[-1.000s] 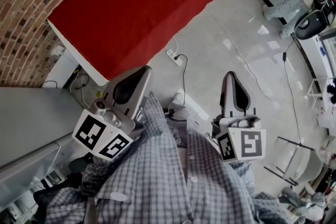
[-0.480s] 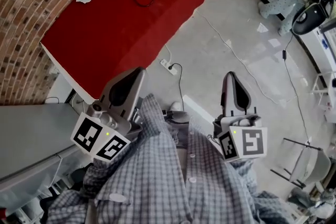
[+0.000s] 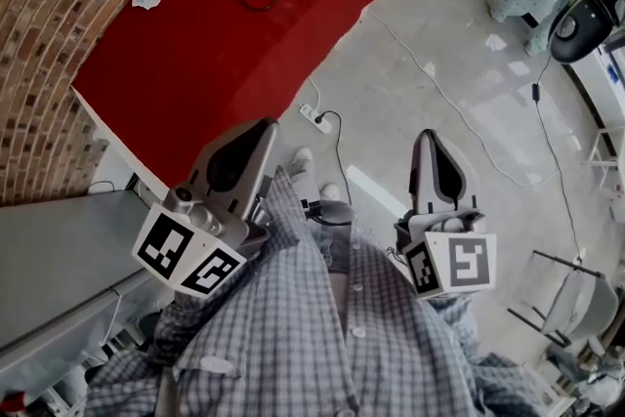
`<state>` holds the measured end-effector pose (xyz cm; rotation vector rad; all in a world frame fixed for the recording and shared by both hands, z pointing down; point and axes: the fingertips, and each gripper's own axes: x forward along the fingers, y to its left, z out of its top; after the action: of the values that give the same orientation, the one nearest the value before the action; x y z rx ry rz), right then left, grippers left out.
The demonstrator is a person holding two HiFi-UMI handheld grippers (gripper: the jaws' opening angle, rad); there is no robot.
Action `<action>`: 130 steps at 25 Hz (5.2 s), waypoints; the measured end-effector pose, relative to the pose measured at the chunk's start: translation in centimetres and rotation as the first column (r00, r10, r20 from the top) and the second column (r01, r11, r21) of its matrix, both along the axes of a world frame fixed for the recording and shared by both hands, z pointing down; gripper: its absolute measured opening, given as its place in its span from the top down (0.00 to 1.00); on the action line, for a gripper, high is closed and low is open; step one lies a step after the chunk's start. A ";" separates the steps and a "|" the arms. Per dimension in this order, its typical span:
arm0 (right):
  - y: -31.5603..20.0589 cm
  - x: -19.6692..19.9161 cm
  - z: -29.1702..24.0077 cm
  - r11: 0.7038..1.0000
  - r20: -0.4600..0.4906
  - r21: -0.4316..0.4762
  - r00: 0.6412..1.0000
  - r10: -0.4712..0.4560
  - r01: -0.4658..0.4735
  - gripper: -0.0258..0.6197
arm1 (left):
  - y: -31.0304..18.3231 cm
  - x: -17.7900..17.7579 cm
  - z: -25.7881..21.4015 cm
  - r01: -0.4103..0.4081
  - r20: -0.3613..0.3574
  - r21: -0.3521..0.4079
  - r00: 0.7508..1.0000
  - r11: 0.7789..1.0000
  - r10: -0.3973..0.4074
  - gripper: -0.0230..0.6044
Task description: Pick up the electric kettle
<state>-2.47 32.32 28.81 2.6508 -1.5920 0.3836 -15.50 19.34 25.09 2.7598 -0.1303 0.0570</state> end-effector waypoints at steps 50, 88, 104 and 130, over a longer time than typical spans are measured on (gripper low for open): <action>-23.6 16.2 -1.9 0.997 -0.146 -0.065 0.988 -0.042 0.032 0.95 | -26.1 15.8 -0.2 0.099 -0.108 -0.016 0.989 0.995 -0.100 0.96; -44.8 33.0 10.9 0.856 -0.059 -0.315 0.892 -0.448 0.410 0.74 | -36.7 26.7 8.1 0.456 0.144 -0.052 0.884 0.889 -0.445 0.96; -51.6 35.2 16.2 0.818 -0.088 -0.416 0.878 -0.470 0.396 0.73 | -38.5 26.7 10.3 0.580 0.169 -0.052 0.808 0.813 -0.565 0.96; -54.2 36.5 16.5 0.833 -0.067 -0.332 0.870 -0.489 0.443 0.74 | -49.3 28.1 17.5 0.718 0.204 -0.171 0.696 0.675 -0.688 0.72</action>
<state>34.07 -21.88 45.29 1.9286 -1.8756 0.3604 12.64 -29.92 42.54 2.2740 -1.1425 0.0317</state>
